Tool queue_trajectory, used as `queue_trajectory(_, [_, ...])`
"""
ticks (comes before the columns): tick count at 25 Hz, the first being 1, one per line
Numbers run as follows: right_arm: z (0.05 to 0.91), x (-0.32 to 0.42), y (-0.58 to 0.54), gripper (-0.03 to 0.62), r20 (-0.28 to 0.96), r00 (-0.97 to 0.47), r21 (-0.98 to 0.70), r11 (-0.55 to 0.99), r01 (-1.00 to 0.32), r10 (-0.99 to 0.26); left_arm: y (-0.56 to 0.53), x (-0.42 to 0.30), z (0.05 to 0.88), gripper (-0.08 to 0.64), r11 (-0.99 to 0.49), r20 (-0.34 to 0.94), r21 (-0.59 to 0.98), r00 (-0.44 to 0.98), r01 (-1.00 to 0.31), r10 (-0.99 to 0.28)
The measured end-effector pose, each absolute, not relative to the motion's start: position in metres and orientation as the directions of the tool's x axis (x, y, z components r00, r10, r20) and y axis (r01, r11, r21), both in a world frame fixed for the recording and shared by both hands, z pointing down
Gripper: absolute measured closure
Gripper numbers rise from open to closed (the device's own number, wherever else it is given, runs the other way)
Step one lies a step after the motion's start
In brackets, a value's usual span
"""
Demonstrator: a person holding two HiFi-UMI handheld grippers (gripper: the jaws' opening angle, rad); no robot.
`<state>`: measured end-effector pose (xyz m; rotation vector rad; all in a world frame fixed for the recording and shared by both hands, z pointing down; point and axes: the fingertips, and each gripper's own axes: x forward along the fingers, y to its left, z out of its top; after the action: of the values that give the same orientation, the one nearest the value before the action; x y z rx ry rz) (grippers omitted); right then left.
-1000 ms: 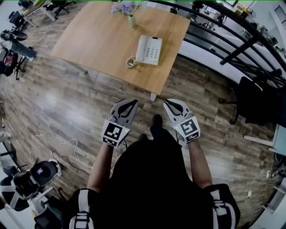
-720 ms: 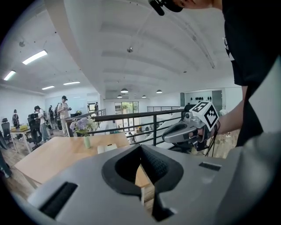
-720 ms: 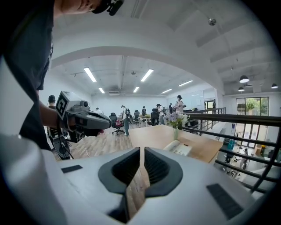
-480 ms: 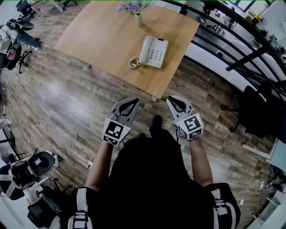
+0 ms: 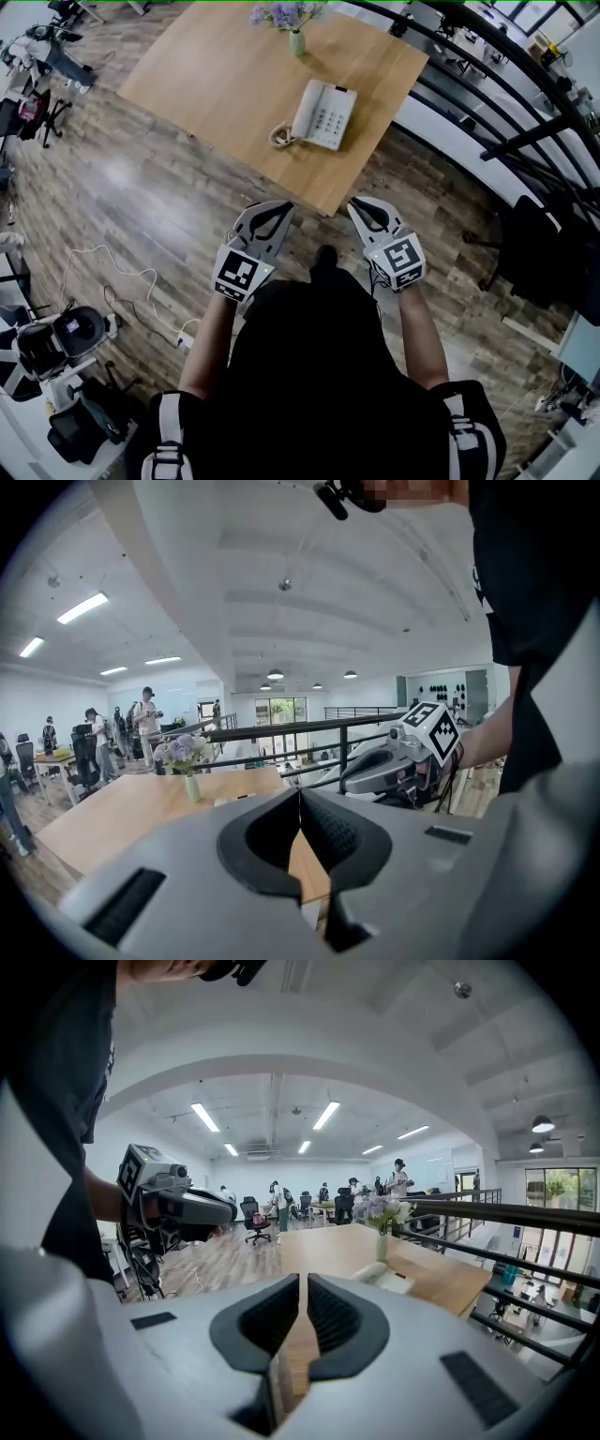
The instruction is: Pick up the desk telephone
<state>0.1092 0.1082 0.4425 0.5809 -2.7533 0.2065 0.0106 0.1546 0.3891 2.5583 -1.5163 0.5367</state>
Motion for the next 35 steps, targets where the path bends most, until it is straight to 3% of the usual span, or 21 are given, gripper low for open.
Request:
queue_trajectory(21, [0.46, 0.123, 0.079, 0.555, 0.384, -0.846, -0.089, 0.897, -0.433, -0.37, 0.126, -0.008, 0.393, 0.537, -0.439, 0.369, -0.122, 0.37, -0.89, -0.853])
queue_trajectory(35, [0.457, 0.113, 0.053, 0.555, 0.387, -0.82, -0.149, 0.849, -0.507, -0.422, 0.086, -0.025, 0.404, 0.538, -0.468, 0.355, -0.073, 0.416, -0.881, -0.837])
